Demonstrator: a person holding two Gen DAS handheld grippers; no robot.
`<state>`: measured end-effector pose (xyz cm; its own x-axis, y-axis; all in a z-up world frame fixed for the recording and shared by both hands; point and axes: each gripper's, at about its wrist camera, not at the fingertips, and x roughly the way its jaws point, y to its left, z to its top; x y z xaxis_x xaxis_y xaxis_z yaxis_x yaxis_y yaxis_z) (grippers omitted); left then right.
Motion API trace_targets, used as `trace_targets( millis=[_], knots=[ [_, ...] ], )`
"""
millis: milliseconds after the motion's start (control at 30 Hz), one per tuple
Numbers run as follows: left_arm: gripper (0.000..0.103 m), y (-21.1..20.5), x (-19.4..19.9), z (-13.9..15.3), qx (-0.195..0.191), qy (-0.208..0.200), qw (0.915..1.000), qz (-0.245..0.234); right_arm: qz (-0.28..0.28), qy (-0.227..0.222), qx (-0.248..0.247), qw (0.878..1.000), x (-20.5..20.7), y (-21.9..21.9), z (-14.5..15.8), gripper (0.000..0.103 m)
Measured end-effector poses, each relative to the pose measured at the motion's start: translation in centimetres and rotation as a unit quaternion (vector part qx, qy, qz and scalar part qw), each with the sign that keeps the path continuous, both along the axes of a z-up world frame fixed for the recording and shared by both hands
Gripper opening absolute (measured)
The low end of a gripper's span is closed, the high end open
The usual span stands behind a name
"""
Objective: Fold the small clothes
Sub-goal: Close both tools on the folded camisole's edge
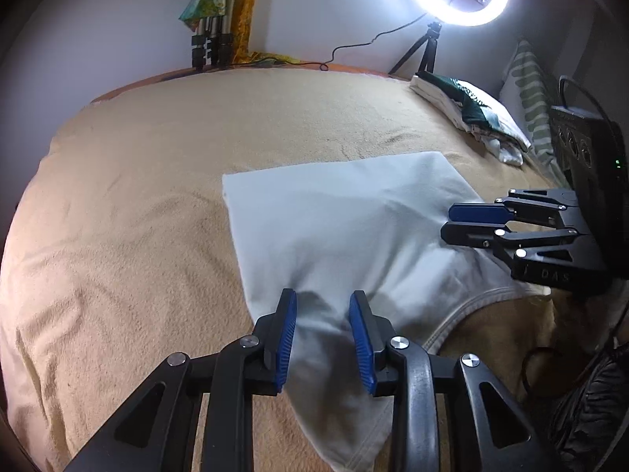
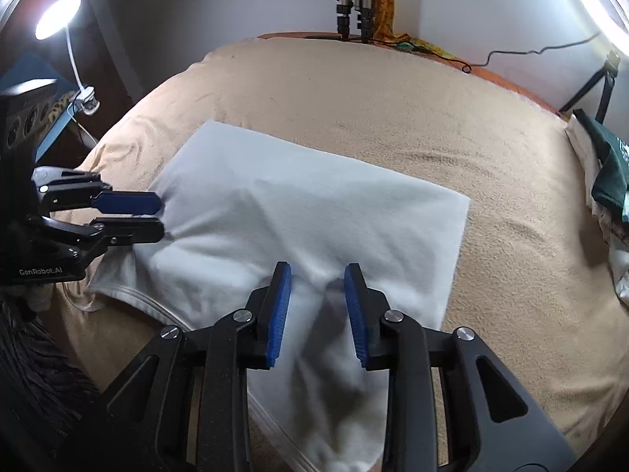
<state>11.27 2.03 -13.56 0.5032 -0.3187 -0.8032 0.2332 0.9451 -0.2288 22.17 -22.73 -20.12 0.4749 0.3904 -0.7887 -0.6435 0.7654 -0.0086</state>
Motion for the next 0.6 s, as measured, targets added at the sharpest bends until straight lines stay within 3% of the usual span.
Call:
trace_targets(
  millis=[133, 267, 333, 500, 600],
  knots=[
    [0.032, 2.3, -0.4, 0.8, -0.02, -0.003, 0.9987, 0.047, -0.028, 0.016, 0.041, 0.999, 0.7, -2.3, 1.4, 0.032],
    [0.037, 5.2, -0.2, 0.5, -0.084, 0.02, 0.9921, 0.091, -0.067, 0.049, 0.104, 0.991, 1.6, -5.6, 2.3, 0.035],
    [0.045, 6.1, 0.0, 0.2, -0.116, 0.035, 0.9871, 0.105, -0.083, 0.064, 0.126, 0.986, 1.9, -7.3, 2.3, 0.04],
    [0.046, 6.7, 0.4, -1.0, -0.181, 0.071, 0.9747, 0.109, -0.106, 0.126, 0.183, 0.969, 2.5, -10.9, 0.8, 0.042],
    [0.044, 6.4, 0.7, -1.8, -0.202, 0.09, 0.9691, 0.11, -0.118, 0.171, 0.222, 0.953, 3.0, -12.8, -0.8, 0.042]
  ],
)
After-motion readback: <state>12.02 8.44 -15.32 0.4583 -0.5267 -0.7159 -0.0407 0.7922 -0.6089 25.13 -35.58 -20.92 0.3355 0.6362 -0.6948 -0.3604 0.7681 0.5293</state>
